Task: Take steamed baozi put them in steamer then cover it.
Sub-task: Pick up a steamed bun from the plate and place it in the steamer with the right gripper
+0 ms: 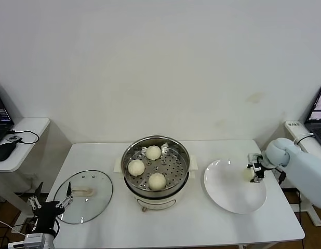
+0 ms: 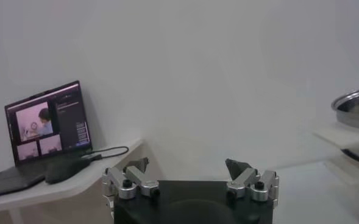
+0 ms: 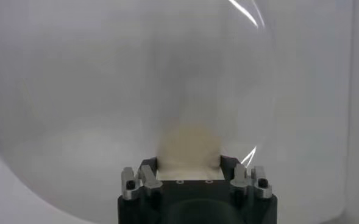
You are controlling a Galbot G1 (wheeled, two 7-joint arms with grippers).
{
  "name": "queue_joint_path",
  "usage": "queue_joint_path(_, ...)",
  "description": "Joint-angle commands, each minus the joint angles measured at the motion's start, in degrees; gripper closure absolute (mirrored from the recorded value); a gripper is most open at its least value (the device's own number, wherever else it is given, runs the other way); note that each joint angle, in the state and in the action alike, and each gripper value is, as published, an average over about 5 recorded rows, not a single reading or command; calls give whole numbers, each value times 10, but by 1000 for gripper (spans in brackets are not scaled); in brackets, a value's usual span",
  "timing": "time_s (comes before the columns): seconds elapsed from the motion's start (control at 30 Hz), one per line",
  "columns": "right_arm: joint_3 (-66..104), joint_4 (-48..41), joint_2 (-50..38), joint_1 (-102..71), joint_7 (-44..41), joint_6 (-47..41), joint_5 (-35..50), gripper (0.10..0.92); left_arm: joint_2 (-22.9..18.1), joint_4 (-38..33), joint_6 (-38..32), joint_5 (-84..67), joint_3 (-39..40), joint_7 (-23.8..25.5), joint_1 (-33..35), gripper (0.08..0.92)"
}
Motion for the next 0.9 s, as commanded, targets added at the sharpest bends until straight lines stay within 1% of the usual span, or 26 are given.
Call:
queue_joint_path(0.03,-132,148,-73,192,-8,-67,148,388,1,-3,1,1,5,0,-2,177)
queue_joint_path(0.2,-258,223,-62,362,8,-115,246,382,1,-9,3,2,9,-1,-4,177)
queue_joint_path(0.27,-303,247,-41,423,21,-137,285,381,0,-11,3,3,10,-1,-5,177)
queue_joint_path(0.4,-347,264,23,479,58,-178,357,377,-2,-12,2,7,12,-2,-6,177)
queue_joint_path(0.53,-361,260,103,490,104,-218,430,373,-4,-15,1,10,12,-2,-6,177)
queue_joint_path(0.6,-362,256,130,481,124,-235,454,372,-6,-17,1,11,12,-3,-6,177)
queue_joint_path(0.77,-363,242,179,434,171,-268,483,372,-10,-19,0,14,9,-3,-3,177)
queue_joint_path(0.9,-373,226,209,411,188,-279,486,372,-9,-17,-4,12,5,-4,-2,177)
